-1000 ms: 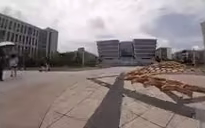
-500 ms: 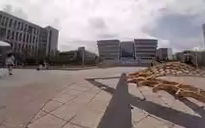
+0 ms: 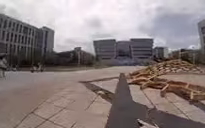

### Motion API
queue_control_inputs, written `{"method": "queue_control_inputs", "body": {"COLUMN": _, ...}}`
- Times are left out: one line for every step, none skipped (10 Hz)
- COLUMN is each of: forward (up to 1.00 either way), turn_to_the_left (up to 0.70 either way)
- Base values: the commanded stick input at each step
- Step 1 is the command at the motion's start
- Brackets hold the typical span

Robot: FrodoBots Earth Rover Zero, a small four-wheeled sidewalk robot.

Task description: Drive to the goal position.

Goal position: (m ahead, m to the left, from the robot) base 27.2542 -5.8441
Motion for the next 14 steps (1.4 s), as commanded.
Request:
{"method": "queue_control_inputs", "body": {"forward": 1.0, "turn_to_the_left": 0.4}}
{"method": "queue_control_inputs", "body": {"forward": 1.0, "turn_to_the_left": 0.29}}
{"method": "queue_control_inputs", "body": {"forward": 1.0, "turn_to_the_left": 0.1}}
{"method": "queue_control_inputs", "body": {"forward": 1.0, "turn_to_the_left": 0.0}}
{"method": "queue_control_inputs", "body": {"forward": 1.0, "turn_to_the_left": 0.0}}
{"method": "queue_control_inputs", "body": {"forward": 1.0, "turn_to_the_left": 0.0}}
{"method": "queue_control_inputs", "body": {"forward": 1.0, "turn_to_the_left": 0.0}}
{"method": "queue_control_inputs", "body": {"forward": 1.0, "turn_to_the_left": 0.0}}
{"method": "queue_control_inputs", "body": {"forward": 1.0, "turn_to_the_left": 0.0}}
{"method": "queue_control_inputs", "body": {"forward": 1.0, "turn_to_the_left": 0.0}}
{"method": "queue_control_inputs", "body": {"forward": 1.0, "turn_to_the_left": 0.0}}
{"method": "queue_control_inputs", "body": {"forward": 1.0, "turn_to_the_left": 0.0}}
{"method": "queue_control_inputs", "body": {"forward": 1.0, "turn_to_the_left": 0.0}}
{"method": "queue_control_inputs", "body": {"forward": 1.0, "turn_to_the_left": -0.2}}
